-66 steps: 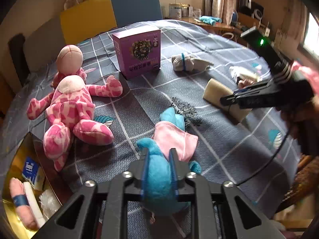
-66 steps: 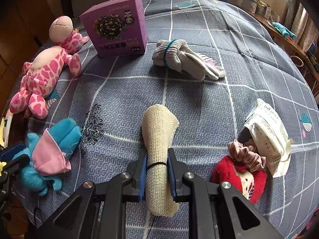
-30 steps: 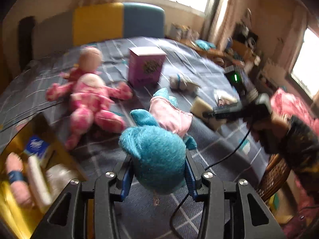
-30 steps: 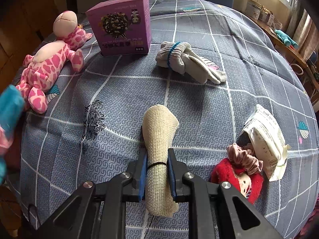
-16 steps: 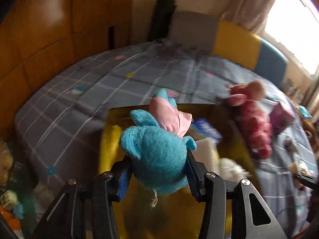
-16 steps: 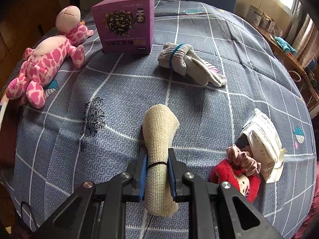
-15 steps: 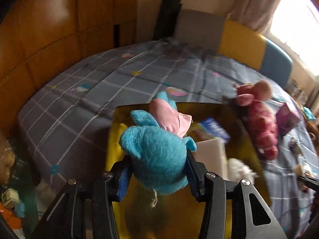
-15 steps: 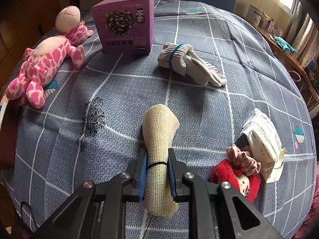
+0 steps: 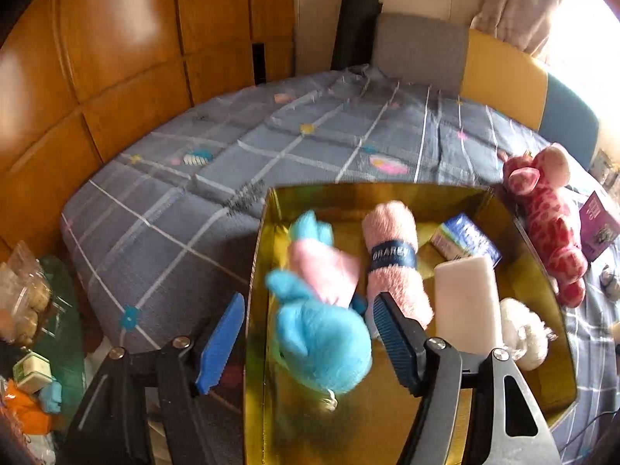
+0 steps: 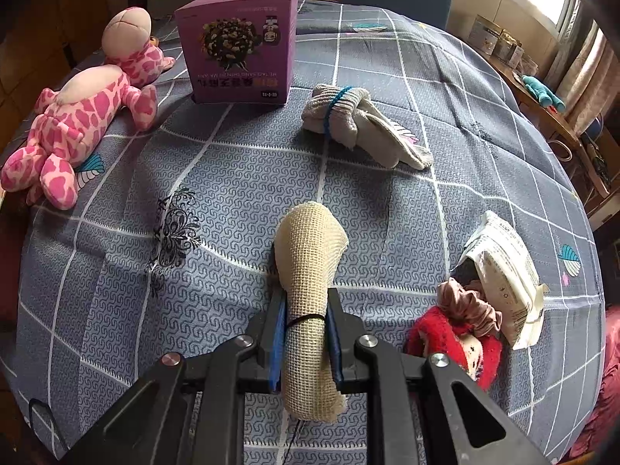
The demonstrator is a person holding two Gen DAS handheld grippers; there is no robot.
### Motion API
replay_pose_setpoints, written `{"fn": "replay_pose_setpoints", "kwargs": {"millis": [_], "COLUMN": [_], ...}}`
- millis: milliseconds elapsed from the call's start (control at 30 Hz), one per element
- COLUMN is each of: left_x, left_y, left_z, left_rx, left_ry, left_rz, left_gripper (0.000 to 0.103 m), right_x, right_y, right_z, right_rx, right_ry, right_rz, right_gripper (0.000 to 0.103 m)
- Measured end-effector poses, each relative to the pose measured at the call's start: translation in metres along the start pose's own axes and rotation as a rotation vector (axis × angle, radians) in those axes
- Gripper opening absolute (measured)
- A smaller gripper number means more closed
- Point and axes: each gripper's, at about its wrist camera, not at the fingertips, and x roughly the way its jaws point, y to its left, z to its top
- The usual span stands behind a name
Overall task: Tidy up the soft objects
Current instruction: 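Lower the blue plush into the gold tray and open the left gripper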
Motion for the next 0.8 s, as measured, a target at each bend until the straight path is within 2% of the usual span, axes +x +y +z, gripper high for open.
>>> {"fn": "replay_pose_setpoints", "kwargs": {"millis": [200, 433, 633, 800], "left_x": [-0.037, -0.061, -0.065, -0.066], "left_y": [-0.006, -0.018, -0.025, -0.027], "left_z": [-0.001, -0.006, -0.014, -0.02], "left_rx": [0.005, 0.017, 0.018, 0.022], "left_ry": [-0.095, -0.109, -0.095, -0.091], "left_rz": [-0.026, -0.076, -0.09, -0.099], "left_gripper": [0.076, 0.077, 0.078, 0.08], "right_x": [-0.002, -0.031, -0.073, -0.114], "right_y": [0.004, 0.01, 0.046, 0.092], "right_z": [-0.001, -0.002, 0.001, 0.002], "right_rx": [0.013, 0.049, -0.009, -0.1], "right_ry": [-0.009, -0.091, -0.166, -0.198], "right_rz": [-0.031, -0.006, 0.118, 0.31], "right_gripper": [0.018, 0.018, 0.018, 0.018]}}
